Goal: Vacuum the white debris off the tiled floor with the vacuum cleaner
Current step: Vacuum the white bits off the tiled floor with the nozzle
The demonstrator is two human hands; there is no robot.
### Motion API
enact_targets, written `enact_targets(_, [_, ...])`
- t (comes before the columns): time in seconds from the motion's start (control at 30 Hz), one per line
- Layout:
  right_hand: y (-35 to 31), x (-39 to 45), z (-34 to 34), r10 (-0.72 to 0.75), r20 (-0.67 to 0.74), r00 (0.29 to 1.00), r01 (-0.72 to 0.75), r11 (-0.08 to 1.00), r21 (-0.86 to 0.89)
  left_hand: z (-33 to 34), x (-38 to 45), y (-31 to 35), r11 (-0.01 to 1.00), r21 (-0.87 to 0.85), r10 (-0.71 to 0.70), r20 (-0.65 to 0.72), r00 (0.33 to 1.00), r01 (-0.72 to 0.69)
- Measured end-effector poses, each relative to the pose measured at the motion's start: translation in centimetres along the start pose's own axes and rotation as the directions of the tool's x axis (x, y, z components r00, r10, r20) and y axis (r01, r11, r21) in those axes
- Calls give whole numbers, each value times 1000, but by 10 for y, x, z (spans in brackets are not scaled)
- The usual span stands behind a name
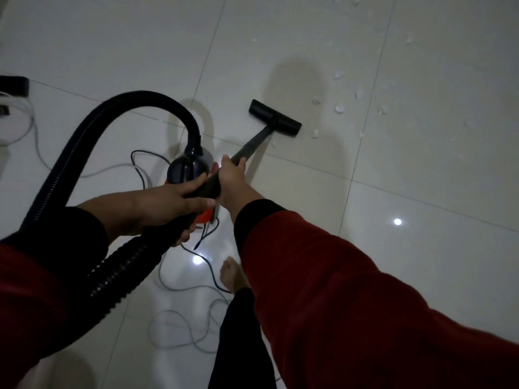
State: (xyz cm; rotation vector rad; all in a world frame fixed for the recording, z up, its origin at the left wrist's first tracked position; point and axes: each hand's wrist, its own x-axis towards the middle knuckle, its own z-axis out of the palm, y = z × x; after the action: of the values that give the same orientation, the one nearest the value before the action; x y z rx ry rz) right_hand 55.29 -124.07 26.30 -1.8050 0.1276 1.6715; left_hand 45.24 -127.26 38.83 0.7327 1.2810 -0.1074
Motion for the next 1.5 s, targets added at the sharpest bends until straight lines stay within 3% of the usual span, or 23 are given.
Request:
enact_targets(0.3, [16, -35, -1, 37, 34, 999, -36, 999, -27, -5, -26, -16, 997, 72, -30, 19, 999, 29])
enact_targets(0.63, [43, -44, 0, 96, 28, 995, -98, 991, 92, -10, -32, -28, 985, 152, -91, 49, 995, 82])
enact_targets(0.73, [39, -48, -5, 41, 47, 998, -46, 992, 118, -7, -32, -23, 985, 153, -87, 61, 994, 76])
enact_targets(1.0, [23, -47, -50, 97, -32, 995, -91, 984, 155, 27, -13, -16, 986, 151, -88, 154, 984, 64])
enact_targets(1.27, [17, -37, -78, 114, -19, 993, -112, 988, 104, 52, 4, -21, 994, 76, -91, 183, 979, 78])
enact_targets(1.5, [-20, -3, -111, 66, -33, 997, -68, 995, -73, 90, 43, -1, 1000, 5, -4, 163, 987, 3])
